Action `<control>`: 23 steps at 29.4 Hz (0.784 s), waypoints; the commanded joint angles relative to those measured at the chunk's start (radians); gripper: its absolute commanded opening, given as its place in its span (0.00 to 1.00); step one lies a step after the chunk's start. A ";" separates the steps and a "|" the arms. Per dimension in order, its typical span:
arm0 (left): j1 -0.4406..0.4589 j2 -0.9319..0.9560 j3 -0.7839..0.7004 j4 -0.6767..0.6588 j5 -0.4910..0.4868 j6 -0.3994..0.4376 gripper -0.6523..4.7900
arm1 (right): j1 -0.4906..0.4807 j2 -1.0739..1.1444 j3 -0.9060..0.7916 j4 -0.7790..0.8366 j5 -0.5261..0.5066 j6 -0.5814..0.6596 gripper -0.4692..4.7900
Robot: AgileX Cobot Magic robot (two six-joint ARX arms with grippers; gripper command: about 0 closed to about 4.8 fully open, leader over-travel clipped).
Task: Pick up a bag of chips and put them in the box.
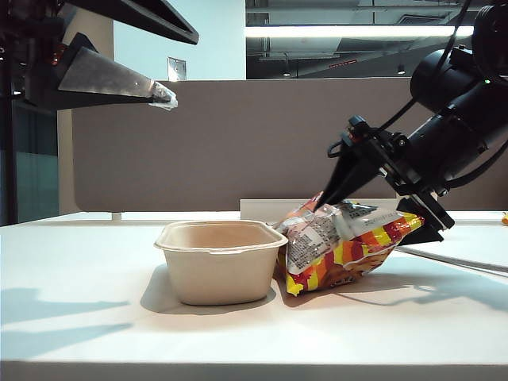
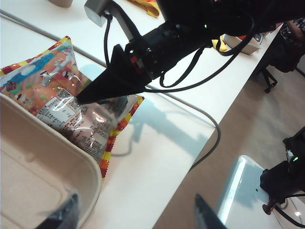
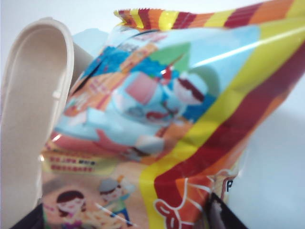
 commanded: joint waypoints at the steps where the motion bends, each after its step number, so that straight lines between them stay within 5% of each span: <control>1: -0.001 -0.001 0.004 0.016 0.002 -0.003 0.68 | 0.000 -0.003 0.002 0.000 0.000 -0.006 0.85; 9: -0.001 -0.001 0.004 0.016 0.002 -0.003 0.68 | 0.000 -0.003 0.002 0.007 0.001 -0.009 0.81; 12: -0.001 -0.001 0.004 0.016 0.002 -0.003 0.68 | 0.000 -0.003 0.002 0.007 0.000 -0.023 0.63; 23: -0.001 -0.001 0.004 0.016 0.002 -0.002 0.68 | 0.000 -0.003 0.003 0.033 -0.030 -0.031 0.61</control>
